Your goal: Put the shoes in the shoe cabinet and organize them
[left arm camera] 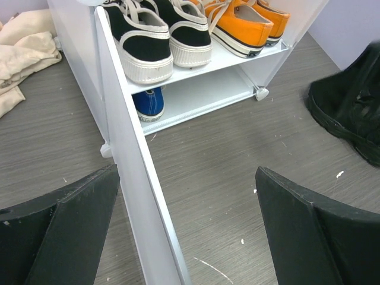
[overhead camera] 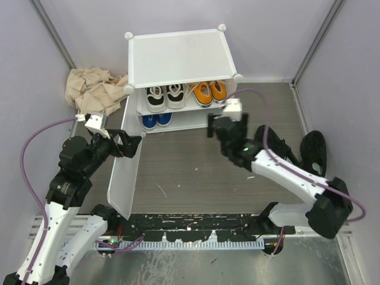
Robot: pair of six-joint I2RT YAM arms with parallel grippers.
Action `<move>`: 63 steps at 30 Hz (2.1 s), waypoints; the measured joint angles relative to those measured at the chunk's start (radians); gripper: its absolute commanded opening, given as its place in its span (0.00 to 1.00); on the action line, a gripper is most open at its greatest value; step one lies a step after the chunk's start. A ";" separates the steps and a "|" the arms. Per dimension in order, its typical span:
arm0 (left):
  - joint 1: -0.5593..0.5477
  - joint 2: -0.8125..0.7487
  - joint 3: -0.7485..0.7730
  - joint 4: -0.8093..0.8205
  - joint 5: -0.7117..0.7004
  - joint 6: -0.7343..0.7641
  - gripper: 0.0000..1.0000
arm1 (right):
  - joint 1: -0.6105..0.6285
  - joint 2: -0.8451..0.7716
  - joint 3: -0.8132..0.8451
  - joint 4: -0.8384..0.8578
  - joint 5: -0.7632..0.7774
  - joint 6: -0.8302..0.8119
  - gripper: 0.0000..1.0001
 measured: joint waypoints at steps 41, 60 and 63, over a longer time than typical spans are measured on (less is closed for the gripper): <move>-0.014 0.010 -0.002 0.011 0.020 -0.001 0.98 | -1.021 -0.141 -0.328 -0.262 -0.688 0.161 0.01; -0.018 0.024 0.005 0.008 -0.003 0.001 0.98 | -0.249 -0.392 -0.365 -0.386 -0.756 0.478 0.02; -0.018 0.024 0.005 0.008 -0.005 0.001 0.98 | -0.153 -0.232 -0.333 -0.301 -0.719 0.520 0.20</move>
